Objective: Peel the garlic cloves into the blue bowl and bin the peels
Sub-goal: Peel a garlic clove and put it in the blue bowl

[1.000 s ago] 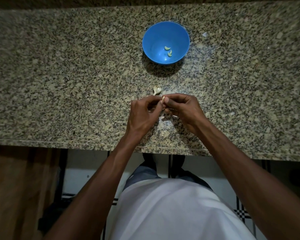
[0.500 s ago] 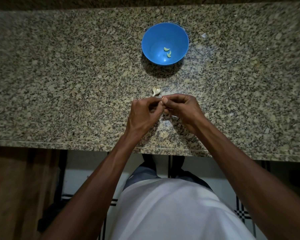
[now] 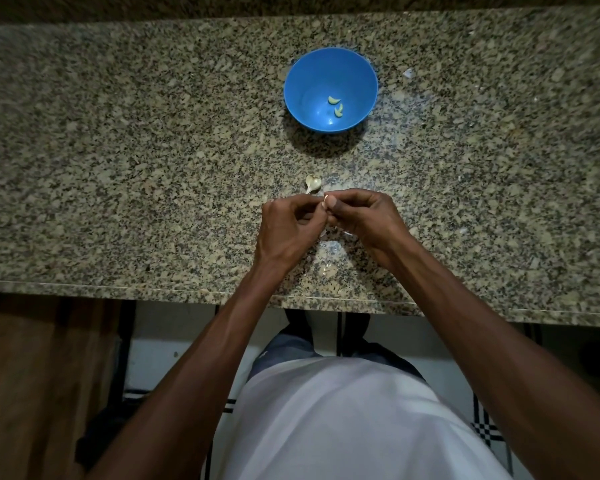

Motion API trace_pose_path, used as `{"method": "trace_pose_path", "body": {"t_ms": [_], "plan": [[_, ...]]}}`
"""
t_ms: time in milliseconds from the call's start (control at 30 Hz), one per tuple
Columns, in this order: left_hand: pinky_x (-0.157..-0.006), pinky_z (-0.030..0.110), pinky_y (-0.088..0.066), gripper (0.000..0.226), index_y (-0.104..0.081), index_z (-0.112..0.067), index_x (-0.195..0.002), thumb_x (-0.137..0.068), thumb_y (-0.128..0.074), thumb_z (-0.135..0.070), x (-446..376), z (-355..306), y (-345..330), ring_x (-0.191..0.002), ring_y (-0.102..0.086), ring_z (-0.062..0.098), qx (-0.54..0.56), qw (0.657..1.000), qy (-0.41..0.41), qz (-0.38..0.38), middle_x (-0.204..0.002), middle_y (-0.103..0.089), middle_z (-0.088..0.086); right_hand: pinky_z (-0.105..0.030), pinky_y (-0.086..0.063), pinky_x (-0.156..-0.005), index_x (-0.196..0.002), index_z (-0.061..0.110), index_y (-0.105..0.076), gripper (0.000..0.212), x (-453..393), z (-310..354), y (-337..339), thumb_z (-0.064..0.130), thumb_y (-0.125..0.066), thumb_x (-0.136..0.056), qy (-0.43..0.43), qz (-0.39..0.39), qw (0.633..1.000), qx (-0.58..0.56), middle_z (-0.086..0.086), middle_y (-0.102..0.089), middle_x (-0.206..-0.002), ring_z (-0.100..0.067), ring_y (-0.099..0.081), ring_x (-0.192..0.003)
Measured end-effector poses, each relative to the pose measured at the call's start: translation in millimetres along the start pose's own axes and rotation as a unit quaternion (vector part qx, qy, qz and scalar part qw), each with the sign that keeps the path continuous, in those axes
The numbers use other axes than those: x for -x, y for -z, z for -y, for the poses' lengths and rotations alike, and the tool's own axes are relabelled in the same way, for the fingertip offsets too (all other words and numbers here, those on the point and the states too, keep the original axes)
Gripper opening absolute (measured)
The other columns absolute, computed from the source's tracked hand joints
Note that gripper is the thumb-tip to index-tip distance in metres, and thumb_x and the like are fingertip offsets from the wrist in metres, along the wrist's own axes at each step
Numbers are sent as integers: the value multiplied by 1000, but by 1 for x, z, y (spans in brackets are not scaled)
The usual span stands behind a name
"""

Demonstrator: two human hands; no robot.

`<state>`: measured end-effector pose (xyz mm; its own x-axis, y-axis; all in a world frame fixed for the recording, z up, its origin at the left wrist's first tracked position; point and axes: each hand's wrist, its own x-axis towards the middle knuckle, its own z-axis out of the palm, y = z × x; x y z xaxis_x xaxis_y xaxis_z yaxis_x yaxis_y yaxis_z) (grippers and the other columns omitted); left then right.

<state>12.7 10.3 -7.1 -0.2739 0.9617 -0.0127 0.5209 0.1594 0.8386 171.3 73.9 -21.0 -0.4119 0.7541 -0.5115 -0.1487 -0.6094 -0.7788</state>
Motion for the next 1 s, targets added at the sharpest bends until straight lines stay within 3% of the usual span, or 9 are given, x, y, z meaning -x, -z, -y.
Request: {"method": "trace_pose_path", "body": {"t_ms": [133,267,467,667,800,1000], "plan": [[-67,11,-58,26,-78,-11,-113,-94,-75,-27,2,1,0,-79,-68,-15,3,1000,13,-12,-97,-78,-3,-22,-60,-77,-99,7,-81,12,2,0,1,7,-79,-87,17,12,1000,19,-13,-80,-100,-19,-78,-89],[-68,17,-61,24,-79,-11,-111,-94,-75,-28,4,1,1,-79,-73,-4,12,1000,25,-13,-94,-79,-2,-23,-61,-79,-104,5,-80,15,3,-1,1,8,-80,-89,30,19,998,43,-14,-80,-101,-22,-78,-90],[-67,13,-59,24,-79,-11,-109,-94,-76,-29,4,2,1,-80,-73,-5,20,999,37,-13,-92,-78,-4,-26,-62,-81,-111,-3,-77,22,3,-2,-2,7,-79,-91,57,16,996,70,-17,-80,-102,-28,-78,-94],[-67,24,-64,28,-80,-8,-106,-92,-78,-32,3,0,1,-76,-75,1,36,997,63,-16,-87,-79,0,-26,-61,-83,-115,-4,-75,26,5,-2,-5,8,-78,-92,76,17,992,101,-15,-80,-104,-28,-78,-98],[-68,36,-66,28,-79,-6,-106,-91,-79,-29,2,0,1,-78,-78,10,41,995,92,-13,-88,-80,4,-33,-63,-87,-115,-4,-76,26,5,-3,-8,8,-78,-92,82,4,989,119,-16,-79,-106,-30,-78,-99],[-68,36,-66,25,-80,-6,-105,-90,-80,-26,3,-2,0,-77,-78,11,38,994,100,-37,-88,-80,5,-25,-61,-80,-116,-4,-76,26,6,-6,-11,9,-77,-94,85,-1,989,120,-14,-80,-105,-27,-78,-98]]}}
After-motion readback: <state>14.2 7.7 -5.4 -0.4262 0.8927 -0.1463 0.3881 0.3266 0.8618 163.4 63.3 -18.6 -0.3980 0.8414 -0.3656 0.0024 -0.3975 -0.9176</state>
